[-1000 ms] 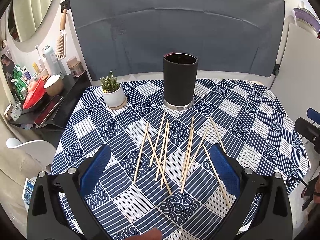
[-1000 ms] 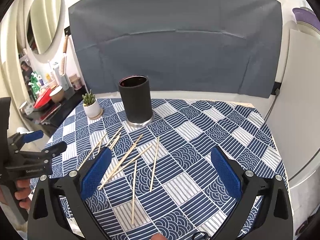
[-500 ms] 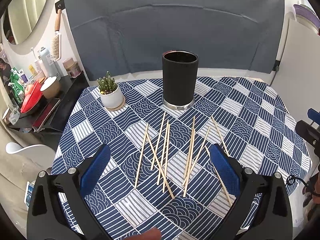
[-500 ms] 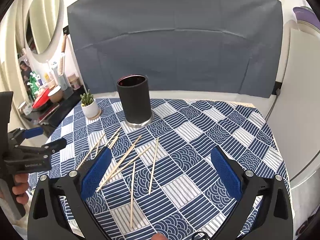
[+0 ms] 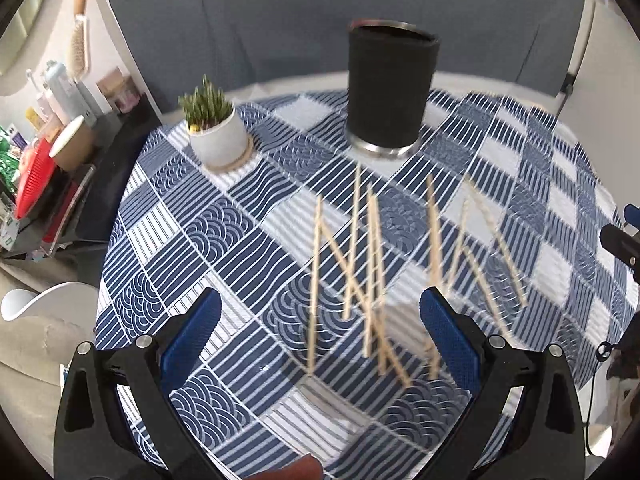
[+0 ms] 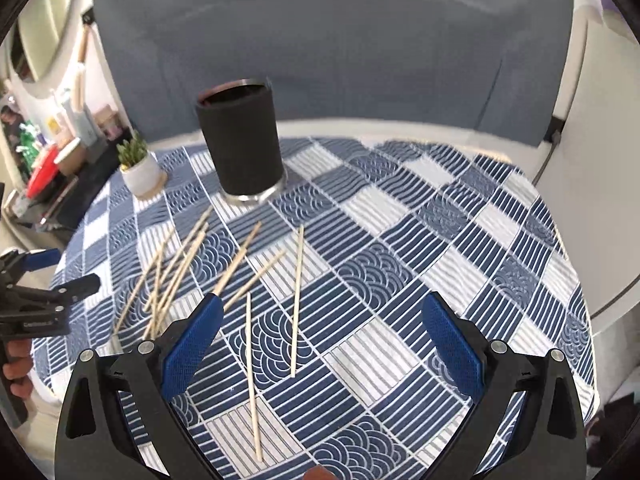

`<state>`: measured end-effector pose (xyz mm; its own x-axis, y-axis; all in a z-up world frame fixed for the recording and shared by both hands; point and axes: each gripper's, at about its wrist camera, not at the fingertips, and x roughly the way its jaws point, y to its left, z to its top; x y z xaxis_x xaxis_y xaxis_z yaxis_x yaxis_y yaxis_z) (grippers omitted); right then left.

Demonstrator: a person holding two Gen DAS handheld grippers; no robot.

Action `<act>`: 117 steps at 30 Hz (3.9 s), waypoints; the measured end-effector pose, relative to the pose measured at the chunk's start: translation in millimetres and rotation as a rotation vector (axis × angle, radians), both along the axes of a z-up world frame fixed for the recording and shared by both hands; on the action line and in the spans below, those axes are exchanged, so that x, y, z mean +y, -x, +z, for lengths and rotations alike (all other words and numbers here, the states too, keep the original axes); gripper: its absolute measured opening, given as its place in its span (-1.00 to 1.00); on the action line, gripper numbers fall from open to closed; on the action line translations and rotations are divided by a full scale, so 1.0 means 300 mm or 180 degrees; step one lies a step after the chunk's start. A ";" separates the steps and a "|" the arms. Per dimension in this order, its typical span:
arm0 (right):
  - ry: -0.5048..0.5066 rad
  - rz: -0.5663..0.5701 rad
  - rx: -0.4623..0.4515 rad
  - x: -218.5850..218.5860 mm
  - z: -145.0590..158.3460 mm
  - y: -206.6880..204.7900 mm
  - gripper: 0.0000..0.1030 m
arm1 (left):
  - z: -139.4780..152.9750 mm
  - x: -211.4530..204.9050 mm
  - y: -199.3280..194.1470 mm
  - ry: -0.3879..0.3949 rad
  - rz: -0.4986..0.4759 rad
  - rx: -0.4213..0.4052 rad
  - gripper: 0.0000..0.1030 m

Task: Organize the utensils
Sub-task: 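Lower the left tool onto a wooden stick and close it while the right tool grasps another stick, then lift the held stick with the left tool toward the black cup while the right tool carries its stick there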

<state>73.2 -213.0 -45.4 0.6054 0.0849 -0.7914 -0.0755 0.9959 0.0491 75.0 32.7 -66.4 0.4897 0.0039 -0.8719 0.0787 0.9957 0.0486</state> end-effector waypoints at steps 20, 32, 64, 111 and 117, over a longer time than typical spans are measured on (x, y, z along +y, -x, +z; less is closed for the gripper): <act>0.0253 -0.0037 0.1282 0.071 -0.424 -0.355 0.85 | -0.334 0.131 -0.336 -0.0049 -0.0502 0.0731 0.92; 0.0183 0.0005 0.1550 0.063 -0.439 -0.399 0.88 | -0.346 0.141 -0.353 0.0002 -0.0560 0.0355 0.93; 0.0077 0.0307 0.1691 -0.039 -0.370 -0.527 -0.91 | -0.309 0.168 -0.366 0.0112 -0.0512 0.0881 -0.84; -0.0602 0.1057 -0.0172 -0.070 0.301 -0.669 -0.91 | 0.274 0.021 -0.569 0.0346 -0.0165 -0.0172 -0.91; -0.0702 0.0973 -0.0391 -0.023 0.347 -0.716 -0.91 | 0.374 -0.050 -0.677 0.0335 -0.0392 -0.0424 -0.91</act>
<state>288.0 -219.9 58.8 0.6149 0.4357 -0.6573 -0.3856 0.8932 0.2314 278.3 17.7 45.7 0.5919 -0.1509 -0.7918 0.2001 0.9791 -0.0370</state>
